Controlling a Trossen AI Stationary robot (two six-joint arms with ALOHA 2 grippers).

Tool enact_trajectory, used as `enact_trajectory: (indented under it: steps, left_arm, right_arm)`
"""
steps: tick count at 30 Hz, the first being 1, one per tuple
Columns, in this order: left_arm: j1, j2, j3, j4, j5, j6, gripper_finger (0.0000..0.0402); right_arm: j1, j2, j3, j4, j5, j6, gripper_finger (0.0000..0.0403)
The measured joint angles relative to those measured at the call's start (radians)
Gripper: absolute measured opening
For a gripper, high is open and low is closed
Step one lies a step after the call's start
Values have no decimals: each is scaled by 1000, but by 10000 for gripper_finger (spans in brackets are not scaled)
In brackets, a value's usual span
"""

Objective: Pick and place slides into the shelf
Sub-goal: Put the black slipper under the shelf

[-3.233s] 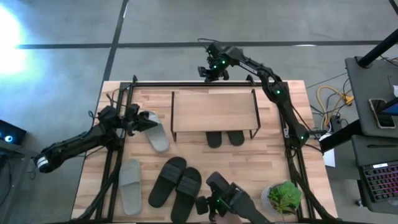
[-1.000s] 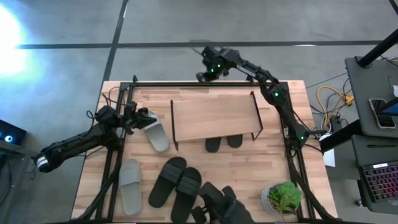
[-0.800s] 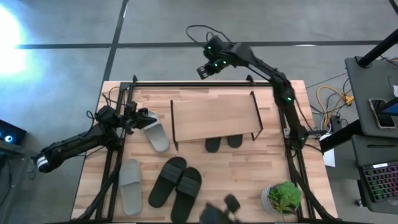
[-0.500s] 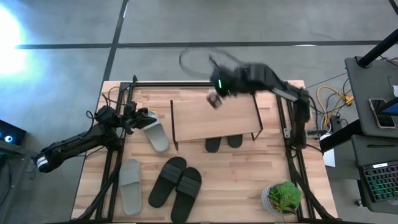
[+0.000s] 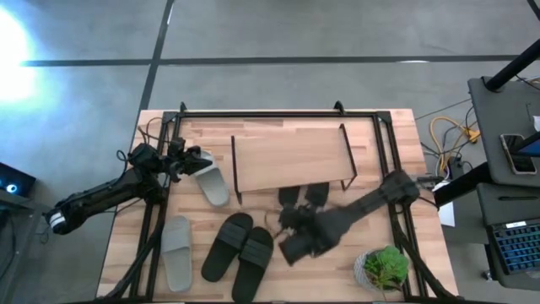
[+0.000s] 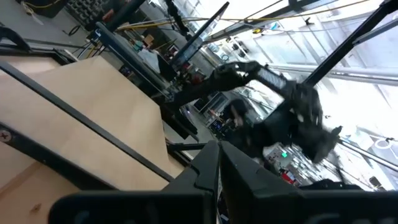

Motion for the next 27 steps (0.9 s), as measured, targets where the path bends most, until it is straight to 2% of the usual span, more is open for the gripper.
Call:
enact_trajectory:
  steps: [4, 8, 11, 15, 20, 23, 27]
  left_arm:
    - [0, 7, 0, -10, 87, 0, 0]
    - [0, 20, -6, -140, 186, -17, 0]
    - [0, 31, -18, -225, 196, 5, 0]
    - [2, 67, -24, -218, 141, 31, 0]
    - [2, 155, -24, -217, -37, 57, 0]
    - [2, 251, -23, -208, -60, 64, 0]
    - [2, 378, -19, -46, -71, 67, 0]
  right_arm:
    - [5, 92, -30, 81, 1, -34, 9]
    - [3, 149, -37, 205, 21, -164, 9]
    - [-4, 194, -29, 249, 25, -269, 9]
    - [-29, 229, -17, 249, 24, -307, 9]
    - [-63, 231, -12, 258, 26, -261, 9]
    - [-79, 232, -4, 257, 25, -225, 9]
    - [-85, 231, 8, 257, 29, -212, 9]
